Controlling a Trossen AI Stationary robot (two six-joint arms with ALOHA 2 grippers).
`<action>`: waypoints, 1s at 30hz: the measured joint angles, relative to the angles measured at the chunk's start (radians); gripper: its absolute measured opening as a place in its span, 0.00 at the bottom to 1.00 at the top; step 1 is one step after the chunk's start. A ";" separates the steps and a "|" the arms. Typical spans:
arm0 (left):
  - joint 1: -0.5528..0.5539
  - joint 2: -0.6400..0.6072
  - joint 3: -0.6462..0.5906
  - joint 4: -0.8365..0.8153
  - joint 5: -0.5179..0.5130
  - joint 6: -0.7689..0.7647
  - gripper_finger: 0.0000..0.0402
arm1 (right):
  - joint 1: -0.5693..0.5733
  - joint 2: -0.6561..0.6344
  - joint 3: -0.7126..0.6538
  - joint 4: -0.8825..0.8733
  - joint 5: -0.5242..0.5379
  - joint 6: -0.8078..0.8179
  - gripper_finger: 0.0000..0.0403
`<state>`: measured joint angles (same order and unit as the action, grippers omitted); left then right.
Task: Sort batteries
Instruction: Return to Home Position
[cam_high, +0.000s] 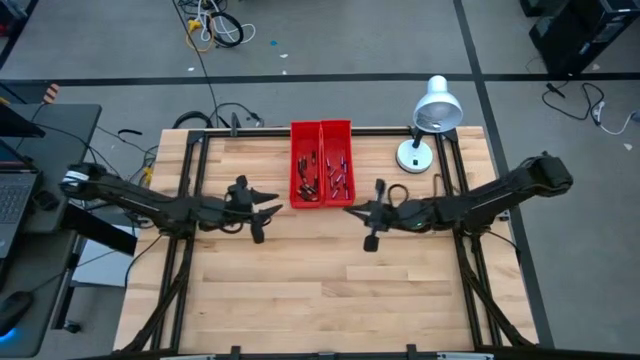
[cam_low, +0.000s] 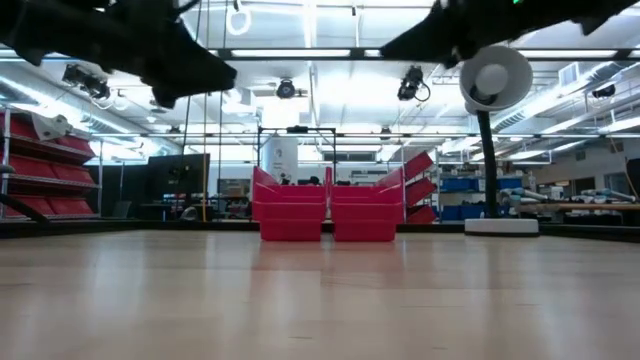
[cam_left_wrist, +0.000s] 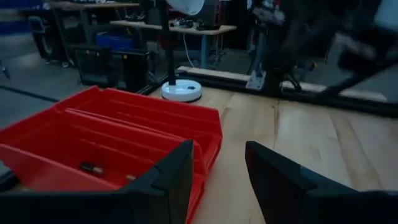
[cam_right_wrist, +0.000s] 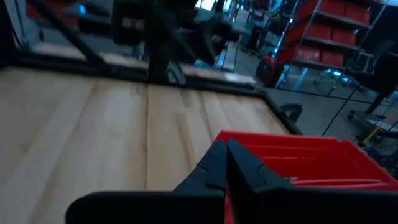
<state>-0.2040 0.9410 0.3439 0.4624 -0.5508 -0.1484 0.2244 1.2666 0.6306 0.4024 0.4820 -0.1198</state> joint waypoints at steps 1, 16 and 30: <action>-0.007 -0.029 0.000 -0.035 0.000 0.013 0.41 | 0.002 -0.033 -0.015 0.001 0.000 0.004 0.00; -0.054 -0.191 0.000 -0.187 -0.022 0.064 0.41 | 0.002 -0.597 -0.362 0.042 -0.130 0.187 0.00; -0.054 -0.327 0.000 -0.273 -0.093 0.114 0.41 | 0.002 -0.836 -0.409 -0.132 -0.159 0.221 0.00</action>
<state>-0.2577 0.6138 0.3435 0.1896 -0.6439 -0.0344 0.2264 0.4305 0.2218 0.2703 0.3233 0.1017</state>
